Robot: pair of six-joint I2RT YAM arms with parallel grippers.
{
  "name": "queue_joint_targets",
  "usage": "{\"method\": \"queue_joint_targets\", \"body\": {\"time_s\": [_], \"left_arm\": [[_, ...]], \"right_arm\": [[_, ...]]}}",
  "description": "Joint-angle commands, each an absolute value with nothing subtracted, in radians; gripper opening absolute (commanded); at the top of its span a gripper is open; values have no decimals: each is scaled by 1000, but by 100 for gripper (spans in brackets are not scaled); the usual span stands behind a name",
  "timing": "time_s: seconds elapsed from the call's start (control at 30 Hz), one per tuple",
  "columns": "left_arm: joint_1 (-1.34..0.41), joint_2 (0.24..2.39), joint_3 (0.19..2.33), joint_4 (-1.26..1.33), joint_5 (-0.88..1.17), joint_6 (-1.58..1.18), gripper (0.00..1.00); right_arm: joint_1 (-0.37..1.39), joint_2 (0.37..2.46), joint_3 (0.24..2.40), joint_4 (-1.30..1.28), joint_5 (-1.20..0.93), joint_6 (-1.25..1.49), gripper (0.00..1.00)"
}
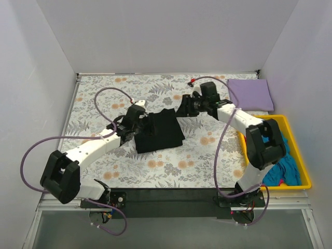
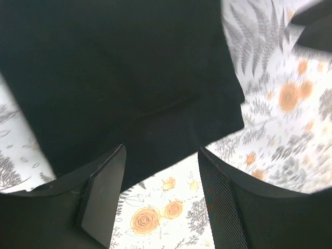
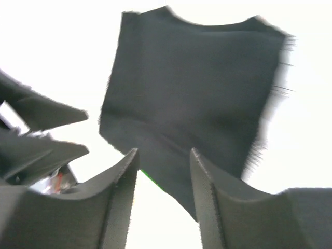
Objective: Fold and stack the t-shirts
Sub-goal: Neatly place the folded tshirt to the corner
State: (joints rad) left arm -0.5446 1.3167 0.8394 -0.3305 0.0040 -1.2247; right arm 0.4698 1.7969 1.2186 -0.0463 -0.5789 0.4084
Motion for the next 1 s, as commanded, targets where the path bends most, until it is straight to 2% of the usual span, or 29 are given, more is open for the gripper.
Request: {"method": "queue_joint_targets", "body": {"time_s": [0.0, 0.1, 0.27, 0.47, 0.77, 0.87, 0.97], "left_arm": [[-675, 1394, 946, -348, -162, -1074, 57], [-791, 1484, 1003, -350, -256, -997, 58], [-932, 1642, 1130, -359, -356, -864, 58], [-1045, 1797, 1224, -364, -437, -769, 57], [-1066, 1908, 1247, -339, -448, -732, 54], [-1066, 1936, 1236, -327, -462, -724, 46], [-1068, 1936, 1216, -314, -463, -729, 26]], "right_arm": [[391, 1677, 1141, -251, -352, 284, 57], [324, 1577, 1065, -294, -269, 272, 76], [221, 1448, 927, -299, -271, 293, 87], [193, 1391, 865, -299, -305, 284, 87], [186, 1420, 853, -293, -376, 275, 86], [189, 1422, 845, -276, -396, 276, 85], [189, 1428, 830, -233, -434, 308, 86]]}}
